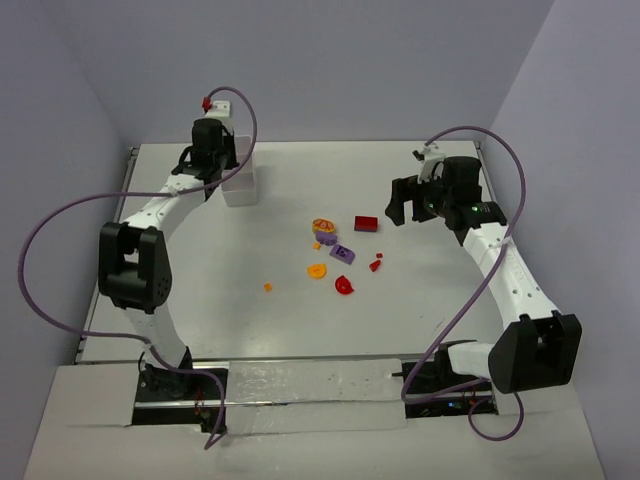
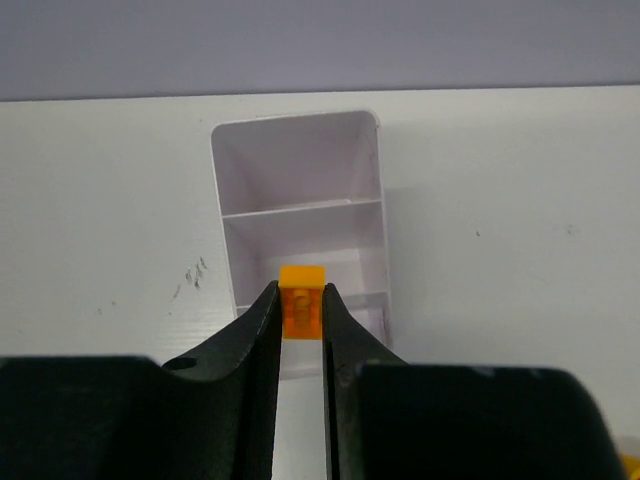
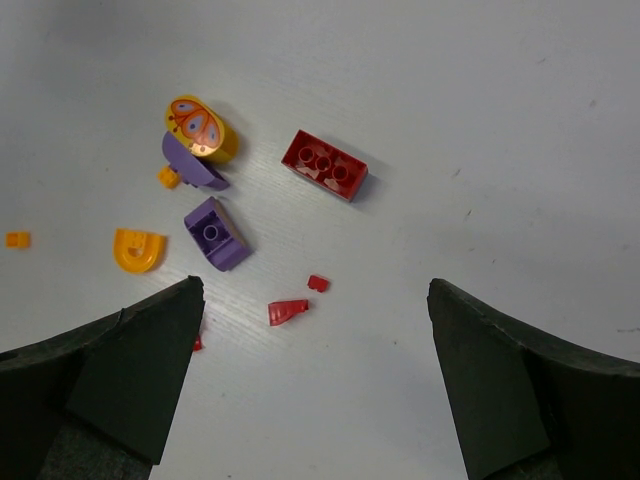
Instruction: Sort the legos into containers by color
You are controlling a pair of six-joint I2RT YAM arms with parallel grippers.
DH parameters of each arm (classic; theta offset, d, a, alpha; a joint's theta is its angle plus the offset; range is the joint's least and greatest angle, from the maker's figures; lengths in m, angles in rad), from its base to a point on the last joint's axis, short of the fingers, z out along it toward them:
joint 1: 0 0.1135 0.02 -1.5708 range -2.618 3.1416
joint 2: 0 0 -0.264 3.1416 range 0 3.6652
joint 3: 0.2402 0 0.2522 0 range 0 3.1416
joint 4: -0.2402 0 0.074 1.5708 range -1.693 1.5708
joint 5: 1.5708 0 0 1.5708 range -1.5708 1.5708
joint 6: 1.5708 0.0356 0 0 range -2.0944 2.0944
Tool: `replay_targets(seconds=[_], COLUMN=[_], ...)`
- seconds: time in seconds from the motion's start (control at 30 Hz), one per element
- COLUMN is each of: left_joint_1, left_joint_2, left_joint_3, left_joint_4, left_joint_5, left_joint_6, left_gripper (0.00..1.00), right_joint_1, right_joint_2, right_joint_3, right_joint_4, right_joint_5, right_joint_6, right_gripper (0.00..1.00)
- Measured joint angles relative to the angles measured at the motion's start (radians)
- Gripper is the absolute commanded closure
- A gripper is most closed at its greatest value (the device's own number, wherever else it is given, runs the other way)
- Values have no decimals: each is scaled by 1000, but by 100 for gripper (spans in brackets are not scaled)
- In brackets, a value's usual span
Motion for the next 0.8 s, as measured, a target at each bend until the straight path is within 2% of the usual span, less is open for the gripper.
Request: replay_targets(seconds=[0.4,0.8], left_joint_1=[0,0], left_joint_2=[166,272], left_joint_3=[136,187], left_joint_4=[127,140], left_joint_5=[-76,-112], left_joint_6=[12,21], left_gripper=[86,66], right_joint_1=[1,3], right_joint_2=[56,69], right_joint_3=[2,3], right_joint_4=[-4,-9], right_joint_5=[-15,-16], right_joint_6=[8,8], right_gripper=[0,0])
